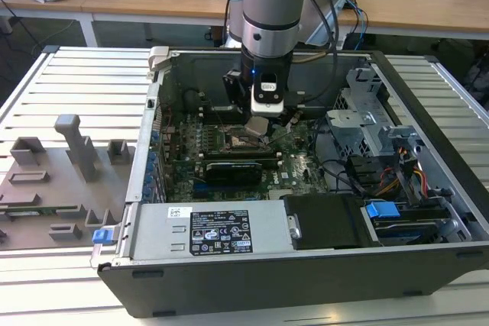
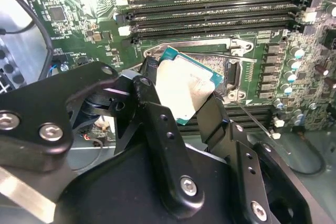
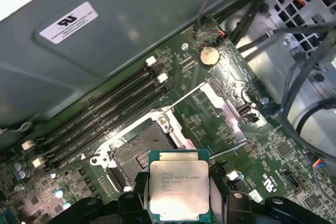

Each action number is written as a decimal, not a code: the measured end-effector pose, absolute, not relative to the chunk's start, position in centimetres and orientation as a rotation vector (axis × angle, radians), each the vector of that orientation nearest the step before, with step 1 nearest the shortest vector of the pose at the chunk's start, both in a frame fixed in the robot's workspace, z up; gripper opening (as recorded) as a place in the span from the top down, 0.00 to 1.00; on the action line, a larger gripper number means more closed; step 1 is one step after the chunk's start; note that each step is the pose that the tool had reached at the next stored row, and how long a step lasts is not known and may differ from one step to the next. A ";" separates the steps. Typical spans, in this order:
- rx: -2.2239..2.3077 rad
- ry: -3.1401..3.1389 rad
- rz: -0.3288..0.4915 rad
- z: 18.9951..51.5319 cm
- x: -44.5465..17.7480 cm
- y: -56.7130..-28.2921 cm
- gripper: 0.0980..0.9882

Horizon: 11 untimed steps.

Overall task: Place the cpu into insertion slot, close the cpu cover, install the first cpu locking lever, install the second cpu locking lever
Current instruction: 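Place the cpu into insertion slot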

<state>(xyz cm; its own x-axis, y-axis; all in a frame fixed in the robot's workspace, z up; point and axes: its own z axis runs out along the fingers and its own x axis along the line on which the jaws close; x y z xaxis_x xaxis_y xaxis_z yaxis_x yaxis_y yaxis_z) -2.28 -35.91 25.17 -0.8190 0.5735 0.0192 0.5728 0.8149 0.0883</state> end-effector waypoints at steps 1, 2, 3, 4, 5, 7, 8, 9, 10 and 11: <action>0.955 2.981 0.141 25.2 -2.3 -35.9 0.50; 0.967 2.976 0.141 25.2 -2.3 -35.9 0.50; 0.984 2.970 0.141 25.2 -2.3 -35.9 0.50; 0.996 2.966 0.141 25.2 -2.3 -35.9 0.50; 1.015 2.959 0.141 25.2 -2.3 -35.9 0.50; 1.044 2.948 0.140 25.1 -2.3 -35.9 0.50; 1.058 2.942 0.140 25.1 -2.3 -35.9 0.50; 1.069 2.938 0.140 25.1 -2.3 -35.9 0.50; 1.082 2.933 0.140 25.1 -2.3 -35.9 0.50; 1.092 2.929 0.140 25.1 -2.3 -35.9 0.50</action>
